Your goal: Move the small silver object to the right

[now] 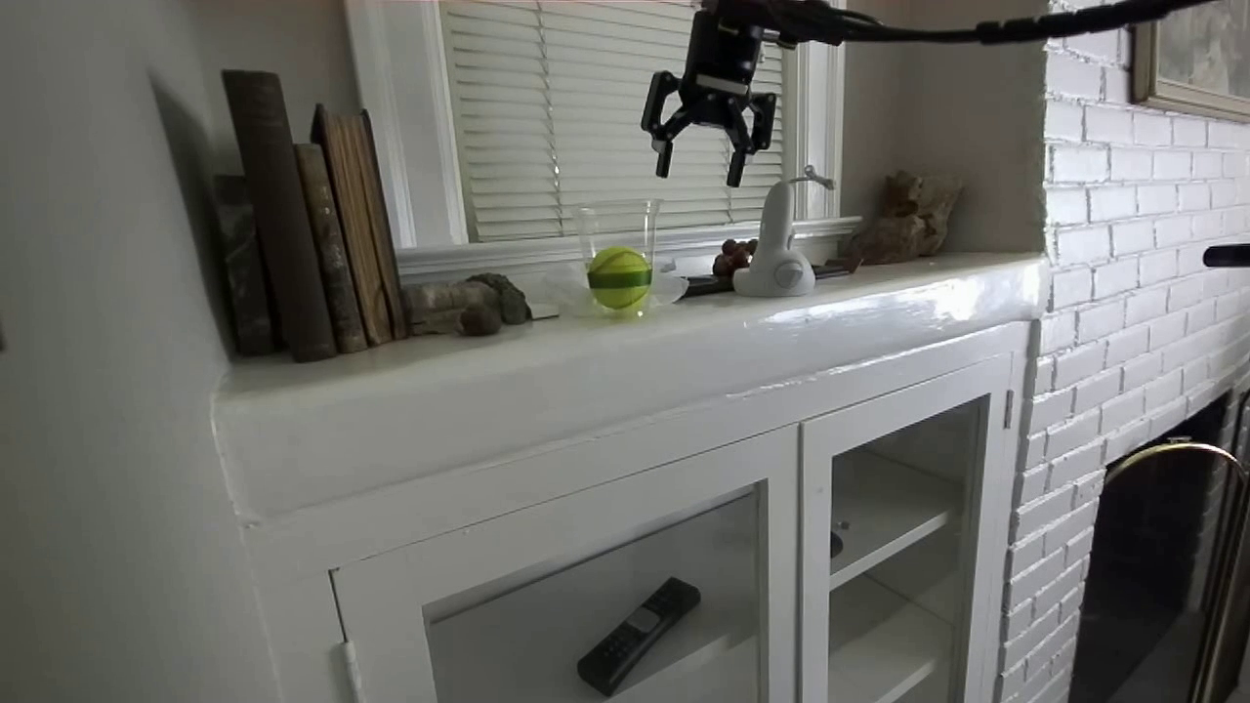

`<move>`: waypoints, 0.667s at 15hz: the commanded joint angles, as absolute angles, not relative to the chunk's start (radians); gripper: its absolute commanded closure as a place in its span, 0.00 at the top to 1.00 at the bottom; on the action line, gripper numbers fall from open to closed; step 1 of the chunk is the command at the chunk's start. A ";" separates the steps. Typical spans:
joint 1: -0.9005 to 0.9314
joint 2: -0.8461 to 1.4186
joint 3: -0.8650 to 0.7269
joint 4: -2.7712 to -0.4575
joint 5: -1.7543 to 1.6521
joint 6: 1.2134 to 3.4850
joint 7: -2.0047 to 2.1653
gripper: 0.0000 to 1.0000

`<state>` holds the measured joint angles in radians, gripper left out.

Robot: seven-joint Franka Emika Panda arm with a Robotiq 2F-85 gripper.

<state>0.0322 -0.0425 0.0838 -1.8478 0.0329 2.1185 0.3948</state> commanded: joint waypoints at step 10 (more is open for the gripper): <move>0.041 0.024 0.062 -1.733 -0.005 2.023 0.420 1.00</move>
<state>0.0330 0.0230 0.0702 -1.7365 -0.0057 2.0262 0.4205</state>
